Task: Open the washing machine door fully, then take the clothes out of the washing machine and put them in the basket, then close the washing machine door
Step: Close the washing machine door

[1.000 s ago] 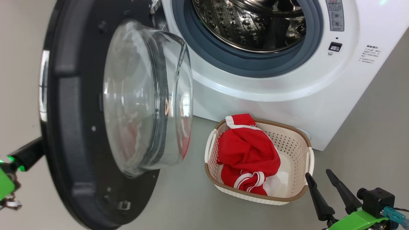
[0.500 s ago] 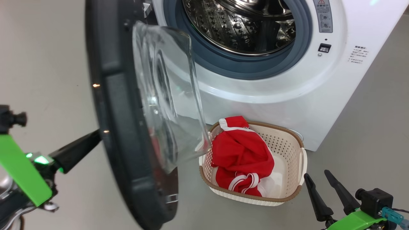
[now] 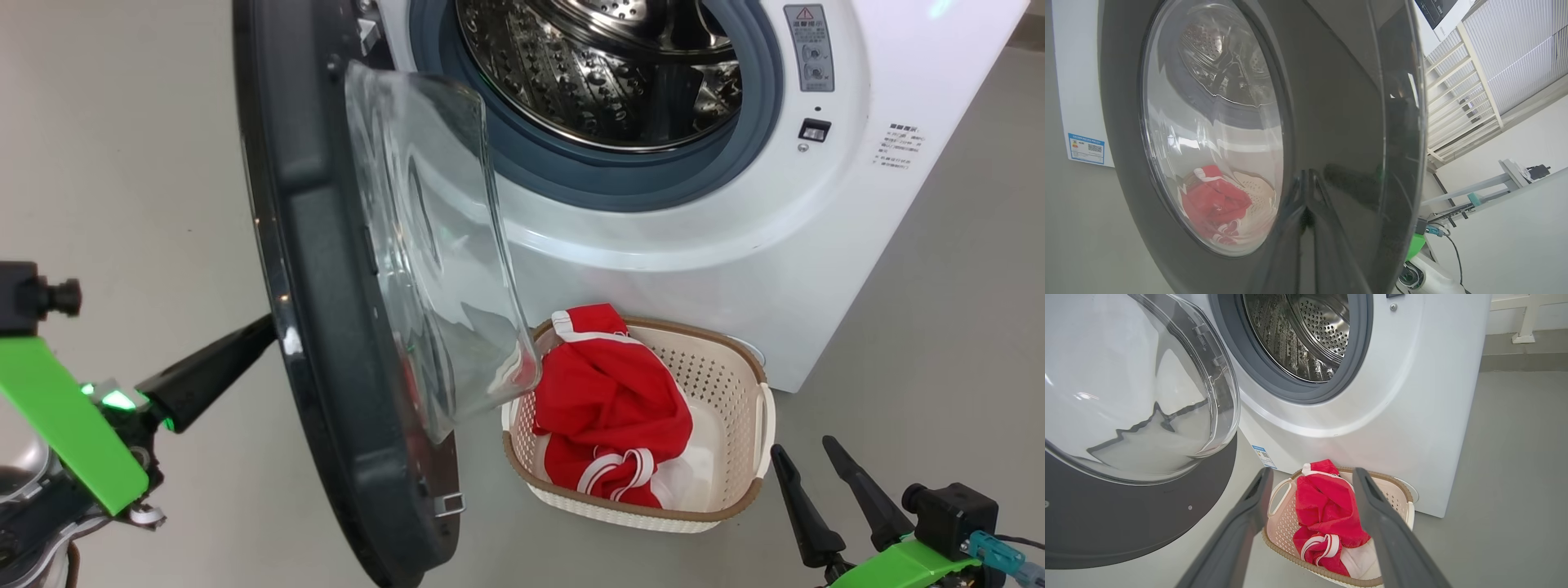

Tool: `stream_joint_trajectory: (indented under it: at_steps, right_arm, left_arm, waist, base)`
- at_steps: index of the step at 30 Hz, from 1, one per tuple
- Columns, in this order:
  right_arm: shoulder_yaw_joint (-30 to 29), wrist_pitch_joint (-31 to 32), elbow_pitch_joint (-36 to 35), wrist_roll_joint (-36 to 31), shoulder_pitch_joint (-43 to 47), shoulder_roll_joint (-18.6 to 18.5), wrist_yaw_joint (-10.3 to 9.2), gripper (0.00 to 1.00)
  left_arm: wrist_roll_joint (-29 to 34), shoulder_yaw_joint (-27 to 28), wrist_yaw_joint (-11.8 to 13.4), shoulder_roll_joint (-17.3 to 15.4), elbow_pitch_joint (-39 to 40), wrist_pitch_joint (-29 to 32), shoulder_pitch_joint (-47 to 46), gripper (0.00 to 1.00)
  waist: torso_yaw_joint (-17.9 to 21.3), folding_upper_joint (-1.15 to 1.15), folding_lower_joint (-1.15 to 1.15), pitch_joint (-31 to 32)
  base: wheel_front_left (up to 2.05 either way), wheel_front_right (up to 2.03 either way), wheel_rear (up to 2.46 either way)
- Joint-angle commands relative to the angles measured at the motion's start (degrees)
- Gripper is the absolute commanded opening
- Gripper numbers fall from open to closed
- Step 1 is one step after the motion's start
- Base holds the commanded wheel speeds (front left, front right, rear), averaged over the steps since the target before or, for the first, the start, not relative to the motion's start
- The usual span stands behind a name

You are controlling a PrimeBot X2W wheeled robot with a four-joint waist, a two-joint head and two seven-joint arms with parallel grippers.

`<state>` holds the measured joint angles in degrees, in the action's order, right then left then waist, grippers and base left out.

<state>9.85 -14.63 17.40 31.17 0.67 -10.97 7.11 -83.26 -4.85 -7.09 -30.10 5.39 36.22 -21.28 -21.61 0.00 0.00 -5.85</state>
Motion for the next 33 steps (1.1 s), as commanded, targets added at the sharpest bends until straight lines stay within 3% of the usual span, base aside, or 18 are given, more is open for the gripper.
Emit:
stream_joint_trajectory:
  at_steps: [1,13,16,33]
  right_arm:
    - [1.0,-0.4,-1.1,-0.3,-1.1,-0.6,0.37,1.00]
    - [1.7,-0.4,-1.0,-0.2,-0.6,-0.2,0.37,1.00]
    - [1.8,-0.4,-1.0,-0.2,-0.5,0.0,0.37,1.00]
    - [3.2,-0.4,-0.6,0.1,-1.4,0.2,0.37,1.00]
  left_arm:
    - [0.8,2.6,-0.4,-3.1,0.3,-1.0,-1.0,0.00]
    - [2.4,2.1,-0.4,-2.4,-3.9,-8.5,5.0,0.00]
    - [2.6,1.8,-0.4,-1.4,-5.2,-11.5,7.1,0.17]
    - [3.8,-3.9,-0.4,1.1,-12.5,-26.5,16.1,0.48]
  waist:
    - [-0.1,0.00,0.00,0.3]
    - [-0.7,0.00,0.00,2.3]
    - [-1.0,0.00,0.00,2.6]
    - [-1.8,0.00,0.00,3.5]
  base:
    - [0.00,0.00,0.00]
    - [0.00,0.00,0.00]
    - [0.00,0.00,0.00]
    - [0.00,0.00,0.00]
